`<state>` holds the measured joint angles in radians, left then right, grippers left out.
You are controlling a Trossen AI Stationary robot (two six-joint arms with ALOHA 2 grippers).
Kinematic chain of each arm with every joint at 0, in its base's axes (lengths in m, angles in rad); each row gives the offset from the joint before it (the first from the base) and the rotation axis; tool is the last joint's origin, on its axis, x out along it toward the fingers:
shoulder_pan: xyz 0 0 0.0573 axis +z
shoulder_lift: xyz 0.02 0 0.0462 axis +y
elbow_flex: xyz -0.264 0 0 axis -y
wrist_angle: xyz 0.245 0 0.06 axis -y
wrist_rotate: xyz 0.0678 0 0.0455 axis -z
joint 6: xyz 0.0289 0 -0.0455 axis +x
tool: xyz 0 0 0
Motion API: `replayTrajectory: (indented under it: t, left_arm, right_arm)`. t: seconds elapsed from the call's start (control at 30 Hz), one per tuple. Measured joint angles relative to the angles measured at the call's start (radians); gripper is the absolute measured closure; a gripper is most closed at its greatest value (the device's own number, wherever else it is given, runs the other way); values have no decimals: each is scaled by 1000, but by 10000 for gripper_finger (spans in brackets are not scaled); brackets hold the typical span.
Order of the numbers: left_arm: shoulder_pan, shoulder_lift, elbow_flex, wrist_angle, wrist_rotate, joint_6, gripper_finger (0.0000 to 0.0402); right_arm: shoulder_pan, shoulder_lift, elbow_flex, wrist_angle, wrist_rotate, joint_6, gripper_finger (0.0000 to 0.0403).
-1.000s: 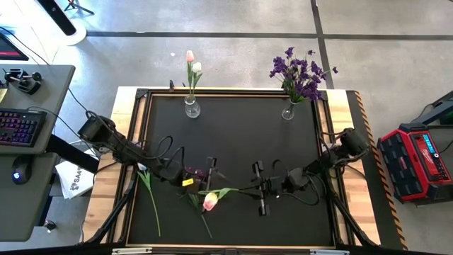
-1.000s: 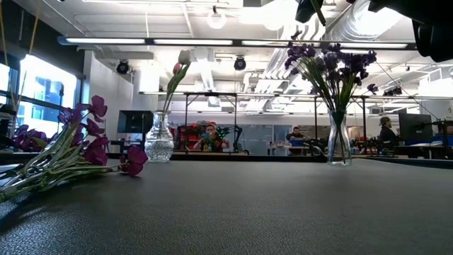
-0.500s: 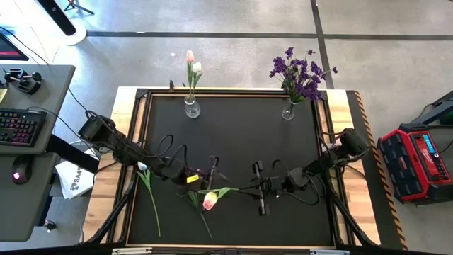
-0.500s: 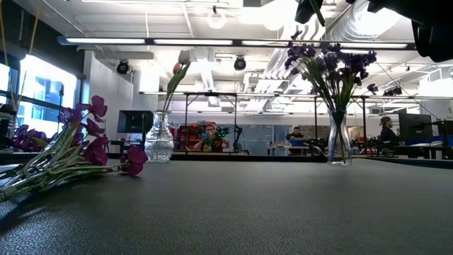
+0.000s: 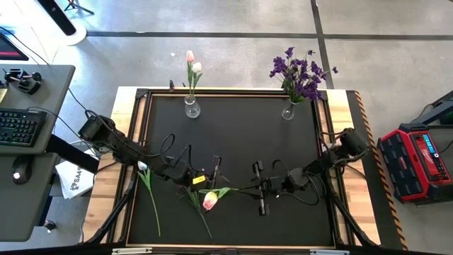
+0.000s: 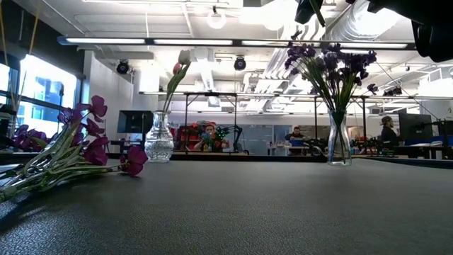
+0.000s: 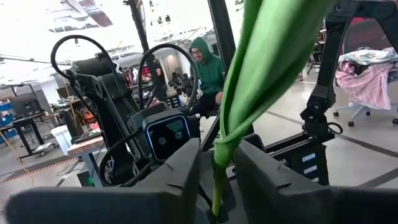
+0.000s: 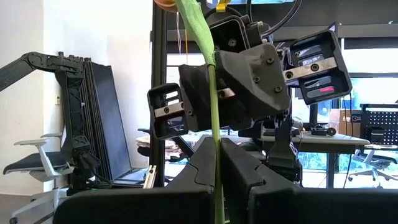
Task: Sort flowers into vase by color
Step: Put the pink tulip into the left transparent vase
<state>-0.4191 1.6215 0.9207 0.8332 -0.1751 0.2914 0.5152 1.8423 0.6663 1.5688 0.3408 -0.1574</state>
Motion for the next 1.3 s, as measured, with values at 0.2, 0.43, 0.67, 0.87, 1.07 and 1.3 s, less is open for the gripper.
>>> replayTrajectory:
  t: [0.2,0.43,0.67,0.87,1.07,1.3]
  left_arm:
    - [0,0,0,-1,0,3,382]
    - [-1,-1,0,-33,1,1,397]
    - [-12,-79,0,-228,-73,-67,401]
    - [-75,-183,0,-492,-337,-121,401]
    - [-82,-305,0,-824,-724,-255,401]
    - [114,-529,-8,-1187,-797,-477,401]
  right_arm:
    - [-3,0,0,0,0,-5,403]
    - [-5,1,0,-15,0,-8,403]
    - [-7,-4,0,-48,106,-15,394]
    - [-9,-115,0,-238,260,-36,300]
    - [15,-292,0,-597,585,27,206]
    - [48,-257,-70,-755,539,243,192]
